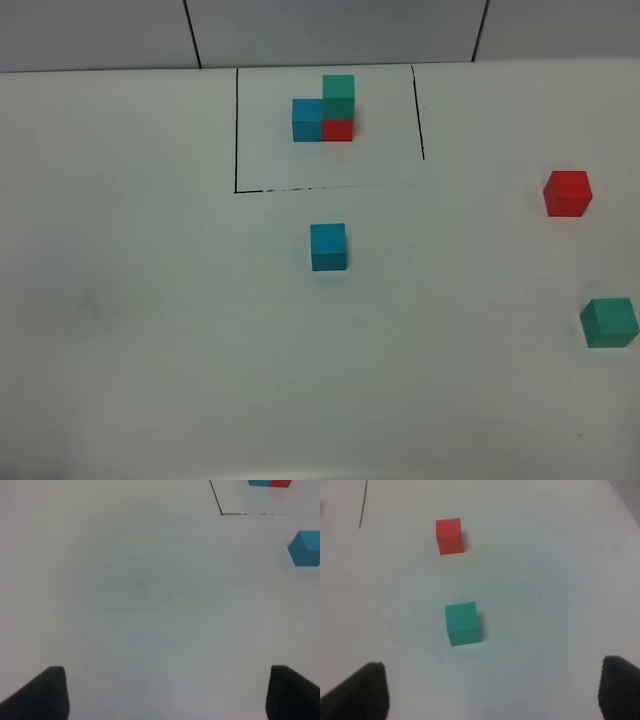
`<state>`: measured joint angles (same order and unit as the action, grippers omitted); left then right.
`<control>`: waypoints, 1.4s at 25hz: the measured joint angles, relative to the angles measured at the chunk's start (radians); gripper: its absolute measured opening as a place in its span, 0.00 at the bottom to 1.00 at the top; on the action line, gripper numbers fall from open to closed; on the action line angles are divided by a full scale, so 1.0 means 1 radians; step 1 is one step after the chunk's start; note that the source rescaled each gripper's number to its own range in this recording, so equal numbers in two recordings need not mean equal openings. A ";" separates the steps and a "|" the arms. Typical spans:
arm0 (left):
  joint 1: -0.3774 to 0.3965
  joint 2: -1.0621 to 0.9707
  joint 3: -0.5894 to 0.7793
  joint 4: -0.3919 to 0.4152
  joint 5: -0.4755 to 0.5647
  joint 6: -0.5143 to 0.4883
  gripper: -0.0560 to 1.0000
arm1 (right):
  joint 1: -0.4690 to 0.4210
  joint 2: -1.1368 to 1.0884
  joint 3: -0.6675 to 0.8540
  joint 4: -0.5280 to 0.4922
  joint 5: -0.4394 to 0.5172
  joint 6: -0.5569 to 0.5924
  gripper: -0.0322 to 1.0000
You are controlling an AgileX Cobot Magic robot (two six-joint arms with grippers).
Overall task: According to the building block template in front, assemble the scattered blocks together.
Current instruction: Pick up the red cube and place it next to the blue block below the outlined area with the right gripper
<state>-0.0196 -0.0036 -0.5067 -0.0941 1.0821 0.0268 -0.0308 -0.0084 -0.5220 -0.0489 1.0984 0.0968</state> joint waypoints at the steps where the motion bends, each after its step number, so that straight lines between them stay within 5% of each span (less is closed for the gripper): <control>1: 0.000 0.000 0.000 0.000 0.000 0.000 0.78 | 0.000 0.000 0.000 0.000 0.000 0.000 0.72; 14: 0.000 0.000 0.000 0.000 0.000 0.000 0.78 | 0.000 0.074 -0.007 -0.016 -0.001 0.035 0.72; 26: 0.000 0.000 0.000 0.001 0.000 0.000 0.78 | 0.000 1.014 -0.281 -0.052 -0.218 0.011 0.92; 35: 0.000 0.000 0.000 0.001 0.000 0.000 0.78 | 0.000 1.675 -0.619 0.155 -0.290 -0.173 0.85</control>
<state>-0.0196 -0.0036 -0.5067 -0.0933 1.0821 0.0267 -0.0308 1.6666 -1.1410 0.1065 0.8082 -0.0760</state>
